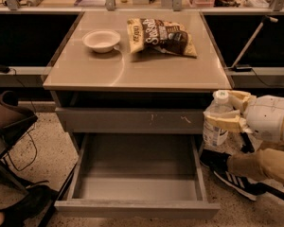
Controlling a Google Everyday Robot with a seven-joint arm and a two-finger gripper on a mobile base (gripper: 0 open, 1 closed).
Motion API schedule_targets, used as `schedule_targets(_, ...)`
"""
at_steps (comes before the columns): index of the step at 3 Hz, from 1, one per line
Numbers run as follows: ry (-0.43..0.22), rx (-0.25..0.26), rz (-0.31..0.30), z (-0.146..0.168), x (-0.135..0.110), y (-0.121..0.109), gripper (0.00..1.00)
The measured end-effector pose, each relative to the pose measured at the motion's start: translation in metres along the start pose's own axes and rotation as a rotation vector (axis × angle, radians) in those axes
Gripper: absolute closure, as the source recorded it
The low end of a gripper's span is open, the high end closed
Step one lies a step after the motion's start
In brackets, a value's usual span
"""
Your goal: Place blue plastic bottle into middle drawer
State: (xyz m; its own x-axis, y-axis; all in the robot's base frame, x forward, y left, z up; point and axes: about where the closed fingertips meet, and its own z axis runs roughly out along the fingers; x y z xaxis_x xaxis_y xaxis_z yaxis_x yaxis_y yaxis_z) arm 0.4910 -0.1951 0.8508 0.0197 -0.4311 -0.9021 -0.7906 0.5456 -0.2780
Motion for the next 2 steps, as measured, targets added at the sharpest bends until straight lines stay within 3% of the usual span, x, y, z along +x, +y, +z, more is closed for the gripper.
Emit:
schedule_targets(1, 0.01, 0.04, -0.005, 0.015, 0.028, 0.005, 1.0)
schedule_targets(2, 0.023, 0.062, 0.008, 0.057, 0.104, 0.038, 1.0)
